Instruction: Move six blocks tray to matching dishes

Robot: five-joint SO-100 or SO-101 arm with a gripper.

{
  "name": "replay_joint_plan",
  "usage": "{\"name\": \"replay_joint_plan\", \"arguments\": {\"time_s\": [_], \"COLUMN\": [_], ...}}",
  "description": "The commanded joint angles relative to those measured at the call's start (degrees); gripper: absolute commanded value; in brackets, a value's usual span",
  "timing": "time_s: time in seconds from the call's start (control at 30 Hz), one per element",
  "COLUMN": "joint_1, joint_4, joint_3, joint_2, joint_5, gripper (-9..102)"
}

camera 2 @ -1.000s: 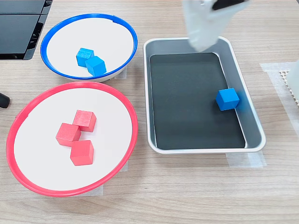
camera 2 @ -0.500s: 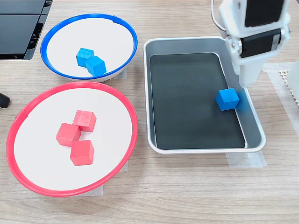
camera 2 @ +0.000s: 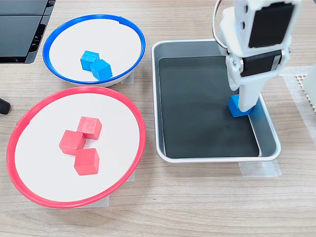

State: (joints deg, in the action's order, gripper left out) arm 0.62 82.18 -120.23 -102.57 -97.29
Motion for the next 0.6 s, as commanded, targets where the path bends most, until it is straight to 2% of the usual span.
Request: {"name": "replay_joint_plan", "arguments": {"time_s": [0.0,0.43,0.57], "joint_1": [0.4,1.3,1.1], "joint_4": [-0.9,-8.2,-7.5], "joint_3": [-0.4,-7.2,-7.0], "joint_2": [-0.1,-0.3,-0.2], "joint_5": [-1.1,-3.4,-2.5], "gripper": [16,15,0]}}
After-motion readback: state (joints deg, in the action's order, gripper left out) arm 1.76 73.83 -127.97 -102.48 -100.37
